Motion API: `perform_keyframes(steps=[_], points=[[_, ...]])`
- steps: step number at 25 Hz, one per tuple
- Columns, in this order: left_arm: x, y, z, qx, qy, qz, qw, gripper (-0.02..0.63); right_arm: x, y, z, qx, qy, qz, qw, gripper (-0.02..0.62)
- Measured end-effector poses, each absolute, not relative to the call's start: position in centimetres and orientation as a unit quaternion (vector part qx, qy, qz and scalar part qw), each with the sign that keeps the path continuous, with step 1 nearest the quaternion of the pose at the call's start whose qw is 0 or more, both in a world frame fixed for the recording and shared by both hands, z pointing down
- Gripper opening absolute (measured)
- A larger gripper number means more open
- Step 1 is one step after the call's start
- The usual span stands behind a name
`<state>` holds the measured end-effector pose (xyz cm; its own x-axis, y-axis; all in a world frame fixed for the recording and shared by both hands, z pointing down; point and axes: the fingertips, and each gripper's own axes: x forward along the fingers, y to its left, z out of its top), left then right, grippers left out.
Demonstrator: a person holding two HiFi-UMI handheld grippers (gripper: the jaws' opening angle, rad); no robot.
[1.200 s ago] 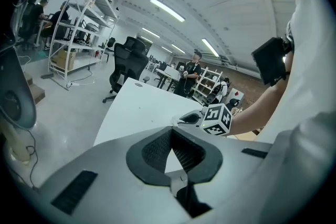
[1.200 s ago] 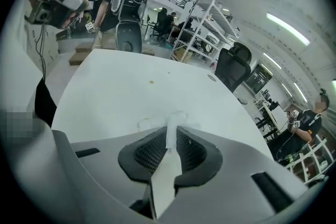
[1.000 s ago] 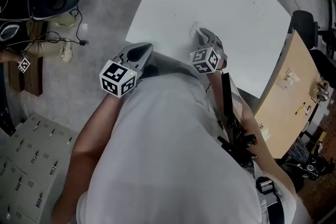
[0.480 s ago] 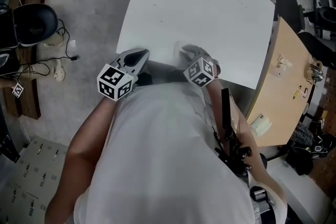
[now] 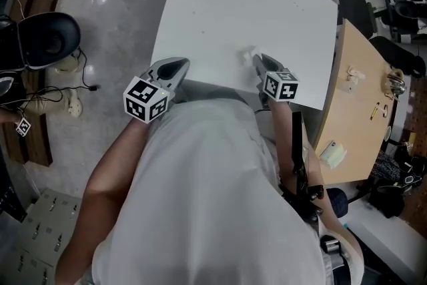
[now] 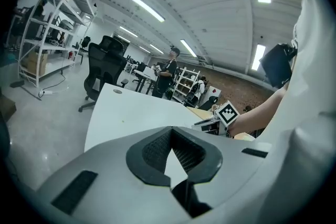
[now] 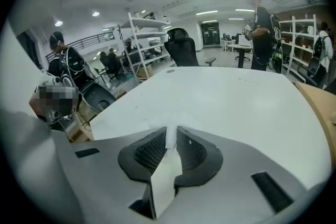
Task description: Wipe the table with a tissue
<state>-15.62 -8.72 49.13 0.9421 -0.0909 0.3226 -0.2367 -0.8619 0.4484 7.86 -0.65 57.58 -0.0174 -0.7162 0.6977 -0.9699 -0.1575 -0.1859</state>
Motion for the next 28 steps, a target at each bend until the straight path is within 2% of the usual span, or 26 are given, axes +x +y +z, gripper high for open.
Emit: perform_keyframes(steps=[3,7,9,15,20,22,25,28], points=[[-15.9,-8.9,48.9,0.955,-0.087,0.143,0.244,0.006,6.2,-0.8,58.1,0.652,-0.642,0.334,0.228,0.054],[-16.2,-9.1,48.9,0.955,-0.088,0.146,0.243,0.006,0.3,1.2,60.9,0.511,-0.719,0.265,0.389,0.054],[-16.4,-9.1,49.2,0.954,-0.089,0.15,0.244,0.006,-1.9,2.9,62.1,0.462,-0.735,0.255,0.426,0.054],[-16.7,-8.7,50.0,0.949,-0.092,0.167,0.252,0.006,-4.8,0.1,62.5,0.484,-0.755,0.266,0.354,0.054],[-17.4,-9.8,49.9,0.946,-0.107,0.172,0.253,0.006,-6.9,-4.3,62.6,0.455,-0.772,0.224,0.383,0.054],[-17.7,-10.8,49.7,0.946,-0.118,0.169,0.251,0.006,-5.5,-6.5,61.6,0.495,-0.762,0.243,0.339,0.054],[-18.4,-11.9,49.6,0.943,-0.14,0.16,0.255,0.006,-1.7,-10.0,58.3,0.574,-0.734,0.285,0.225,0.054],[-18.5,-12.1,49.9,0.94,-0.148,0.161,0.261,0.006,1.7,-11.6,56.6,0.6,-0.718,0.287,0.206,0.054]])
